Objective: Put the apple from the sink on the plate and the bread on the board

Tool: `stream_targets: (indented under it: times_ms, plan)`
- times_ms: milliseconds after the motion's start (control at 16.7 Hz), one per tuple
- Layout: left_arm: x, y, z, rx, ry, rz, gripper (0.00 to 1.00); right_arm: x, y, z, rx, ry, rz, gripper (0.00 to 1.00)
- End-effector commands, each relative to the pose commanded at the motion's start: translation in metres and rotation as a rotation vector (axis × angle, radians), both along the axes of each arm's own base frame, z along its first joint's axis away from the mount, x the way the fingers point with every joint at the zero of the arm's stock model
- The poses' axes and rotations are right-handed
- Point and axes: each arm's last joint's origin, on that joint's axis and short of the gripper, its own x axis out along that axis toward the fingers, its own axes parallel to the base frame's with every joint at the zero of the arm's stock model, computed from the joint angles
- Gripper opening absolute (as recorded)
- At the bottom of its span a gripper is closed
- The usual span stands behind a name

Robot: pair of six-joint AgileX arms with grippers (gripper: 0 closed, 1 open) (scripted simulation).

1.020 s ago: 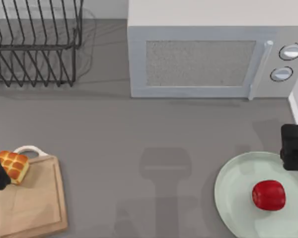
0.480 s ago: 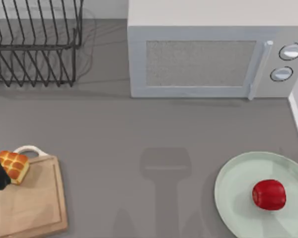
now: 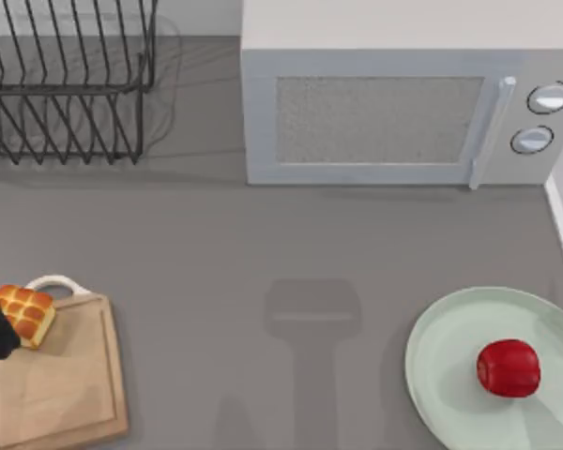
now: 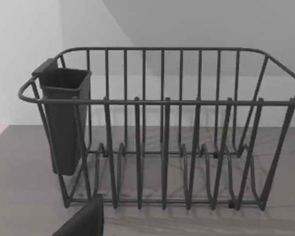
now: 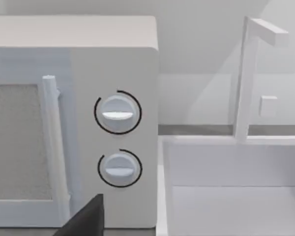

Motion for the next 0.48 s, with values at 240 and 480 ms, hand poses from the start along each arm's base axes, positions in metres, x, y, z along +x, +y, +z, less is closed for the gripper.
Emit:
stream_targets:
  times_ms: [240, 480]
  plan:
    - [0.000, 0.000, 0.002, 0.002, 0.011, 0.000, 1.00, 0.000, 0.000, 0.000, 0.000, 0.000, 0.000, 1.00]
    - [0.003, -0.001, 0.023, 0.023, 0.151, -0.010, 1.00, 0.000, 0.000, 0.000, 0.000, 0.000, 0.000, 1.00]
